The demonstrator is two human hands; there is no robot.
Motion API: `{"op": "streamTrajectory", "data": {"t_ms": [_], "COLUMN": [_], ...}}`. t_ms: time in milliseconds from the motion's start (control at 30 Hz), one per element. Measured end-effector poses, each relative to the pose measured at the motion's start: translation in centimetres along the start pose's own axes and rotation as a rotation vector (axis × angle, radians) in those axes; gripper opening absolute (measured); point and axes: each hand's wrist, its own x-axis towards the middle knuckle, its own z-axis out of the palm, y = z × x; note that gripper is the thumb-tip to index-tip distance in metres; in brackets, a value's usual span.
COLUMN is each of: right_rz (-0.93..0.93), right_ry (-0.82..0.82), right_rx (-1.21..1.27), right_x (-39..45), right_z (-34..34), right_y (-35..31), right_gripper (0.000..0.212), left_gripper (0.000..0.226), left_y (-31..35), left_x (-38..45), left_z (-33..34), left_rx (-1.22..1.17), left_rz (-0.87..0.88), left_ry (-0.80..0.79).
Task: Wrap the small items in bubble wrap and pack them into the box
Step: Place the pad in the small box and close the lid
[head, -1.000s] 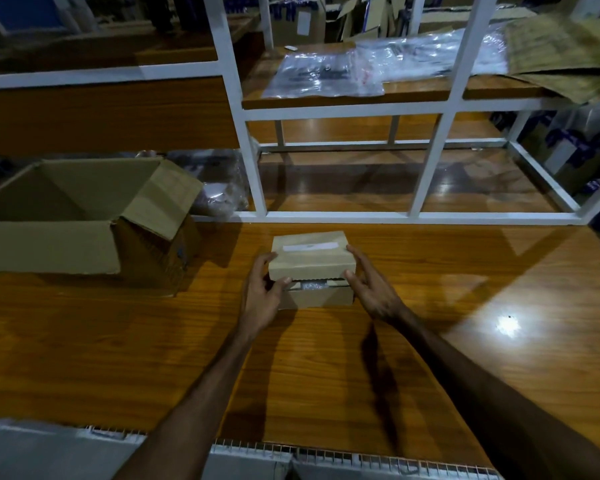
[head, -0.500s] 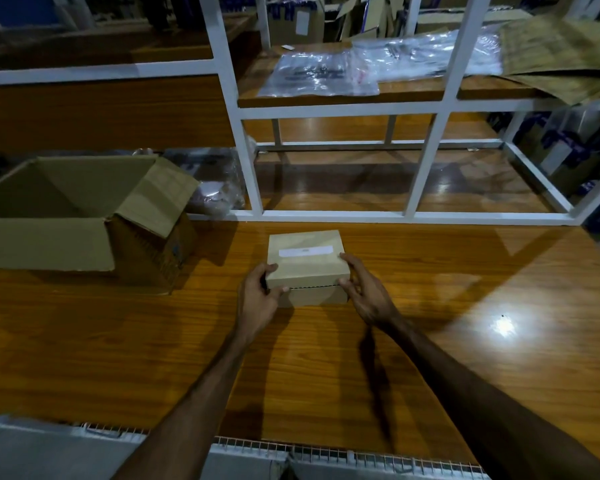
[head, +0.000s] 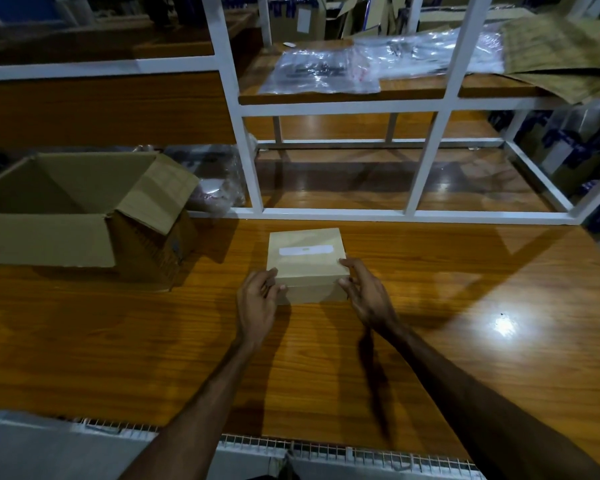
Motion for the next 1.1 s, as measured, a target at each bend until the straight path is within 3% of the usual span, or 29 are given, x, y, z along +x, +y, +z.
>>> {"op": "streamTrajectory", "data": {"t_ms": [300, 500, 767, 1100], "right_rz": [0.061, 0.154, 0.302, 0.404], "right_ry": [0.080, 0.207, 0.263, 0.308], "right_rx": [0.089, 0.224, 0.300, 0.420], "right_x": [-0.2, 0.4, 0.3, 0.5], "right_z": [0.6, 1.3, 2.3, 2.7], "right_y": [0.4, -0.2, -1.0, -1.2], "right_gripper": [0.047, 0.023, 0.043, 0.042], "left_gripper": [0.019, 0.015, 0.023, 0.025], "left_y": [0.4, -0.1, -0.5, 1.4], "left_x": [0.4, 0.1, -0.4, -0.3], "left_z": [-1.0, -0.7, 0.1, 0.6], "left_rx": [0.055, 0.098, 0.237, 0.423], "left_rz": [-0.037, 0.010, 0.225, 0.425], "left_ry": [-0.024, -0.039, -0.126, -0.102]}}
